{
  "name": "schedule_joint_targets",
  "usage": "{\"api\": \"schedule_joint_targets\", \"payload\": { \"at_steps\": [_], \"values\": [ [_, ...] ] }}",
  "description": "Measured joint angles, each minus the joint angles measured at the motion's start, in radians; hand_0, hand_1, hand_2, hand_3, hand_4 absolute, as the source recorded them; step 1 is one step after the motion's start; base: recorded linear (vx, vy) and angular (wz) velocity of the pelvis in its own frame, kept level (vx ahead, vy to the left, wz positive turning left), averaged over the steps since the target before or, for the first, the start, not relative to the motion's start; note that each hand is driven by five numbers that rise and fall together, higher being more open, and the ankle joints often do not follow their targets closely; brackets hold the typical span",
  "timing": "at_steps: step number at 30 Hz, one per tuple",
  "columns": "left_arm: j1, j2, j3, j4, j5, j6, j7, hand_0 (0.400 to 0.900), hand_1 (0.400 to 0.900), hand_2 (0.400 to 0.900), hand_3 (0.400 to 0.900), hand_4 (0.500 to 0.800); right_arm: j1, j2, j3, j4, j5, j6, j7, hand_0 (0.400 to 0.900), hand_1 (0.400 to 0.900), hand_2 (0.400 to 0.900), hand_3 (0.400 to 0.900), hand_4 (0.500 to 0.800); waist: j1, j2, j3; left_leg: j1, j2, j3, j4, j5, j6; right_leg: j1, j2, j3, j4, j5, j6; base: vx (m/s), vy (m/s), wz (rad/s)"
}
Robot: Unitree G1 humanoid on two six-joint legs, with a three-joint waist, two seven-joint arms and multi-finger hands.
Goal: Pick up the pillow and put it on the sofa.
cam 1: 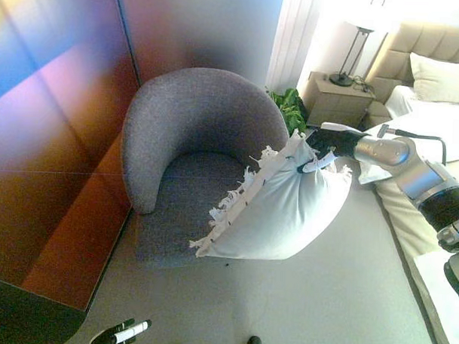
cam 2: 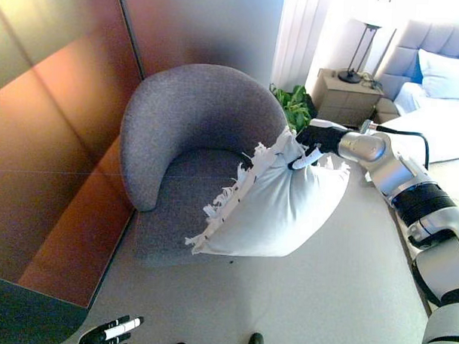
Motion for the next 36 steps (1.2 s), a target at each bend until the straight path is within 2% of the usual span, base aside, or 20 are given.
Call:
{"api": "schedule_joint_targets", "payload": {
  "at_steps": [5,12,17,19,20,21,30,36],
  "values": [
    [-0.002,-0.001,0.001,0.008,-0.002,0.000,-0.001,0.900,0.900,0.900,0.900,0.800,-0.062,0.014,0.036,0.141,0.041,-0.010,0.001,0.400,0.400,0.400,0.400,0.500,0.033,-0.008,-0.013,0.000,0.001,-0.015,-0.006,0.002,-0.002,0.011,0.000,-0.028,-0.014,0.001,-0.001,0.04,-0.015,0.16],
    [0.009,-0.001,0.018,0.029,-0.012,0.002,-0.008,0.900,0.900,0.900,0.900,0.800,-0.119,0.027,0.060,0.346,0.058,-0.031,0.002,0.400,0.400,0.400,0.400,0.500,0.070,-0.011,-0.016,-0.021,0.003,-0.066,-0.006,0.007,-0.007,0.026,-0.001,-0.082,-0.023,0.000,-0.001,0.07,-0.047,0.30],
    [0.024,0.003,0.026,0.037,-0.023,0.003,-0.008,0.900,0.900,0.900,0.900,0.800,-0.142,0.027,0.072,0.430,0.058,-0.041,0.004,0.400,0.400,0.400,0.400,0.500,0.091,-0.017,-0.019,-0.049,0.004,-0.100,-0.005,0.019,-0.011,0.024,-0.003,-0.101,-0.024,-0.005,0.002,0.07,-0.042,0.26],
    [0.031,0.004,0.030,0.038,-0.023,0.003,-0.009,0.900,0.900,0.900,0.900,0.800,-0.144,0.028,0.072,0.452,0.058,-0.047,0.004,0.400,0.400,0.400,0.400,0.500,0.095,-0.018,-0.019,-0.067,0.008,-0.098,-0.005,0.028,-0.013,0.025,-0.005,-0.113,-0.024,-0.009,0.002,0.09,-0.061,0.28],
    [0.033,0.004,0.033,0.038,-0.023,0.003,-0.010,0.900,0.900,0.900,0.900,0.800,-0.144,0.029,0.072,0.476,0.058,-0.051,0.003,0.631,0.631,0.631,0.631,0.639,0.095,-0.019,-0.020,-0.066,0.009,-0.098,-0.005,0.033,-0.014,0.025,-0.006,-0.114,-0.024,-0.010,0.004,0.07,-0.047,0.24],
    [0.036,0.005,0.033,0.038,-0.023,0.003,-0.011,0.900,0.900,0.900,0.900,0.800,-0.144,0.029,0.072,0.492,0.056,-0.051,-0.003,0.900,0.900,0.900,0.900,0.800,0.099,-0.020,-0.020,-0.071,0.010,-0.098,-0.006,0.037,-0.013,0.025,-0.007,-0.114,-0.024,-0.011,0.005,0.08,-0.049,0.25],
    [0.061,0.010,0.033,0.048,-0.021,-0.001,-0.035,0.900,0.900,0.900,0.900,0.800,-0.147,0.039,0.058,0.557,0.048,-0.093,-0.038,0.900,0.900,0.900,0.900,0.800,0.128,-0.020,-0.020,-0.091,0.009,-0.100,-0.005,0.055,-0.012,0.027,-0.015,-0.117,-0.024,-0.015,0.011,0.05,-0.009,0.11],
    [0.055,0.010,0.031,0.042,-0.021,-0.002,-0.053,0.900,0.900,0.900,0.900,0.800,-0.201,0.048,0.023,0.562,0.036,-0.093,-0.067,0.900,0.900,0.900,0.900,0.800,0.141,-0.019,-0.019,-0.066,0.009,-0.099,-0.009,0.057,-0.012,0.051,-0.016,-0.117,-0.024,-0.016,0.011,0.01,0.002,-0.03]
  ]
}}
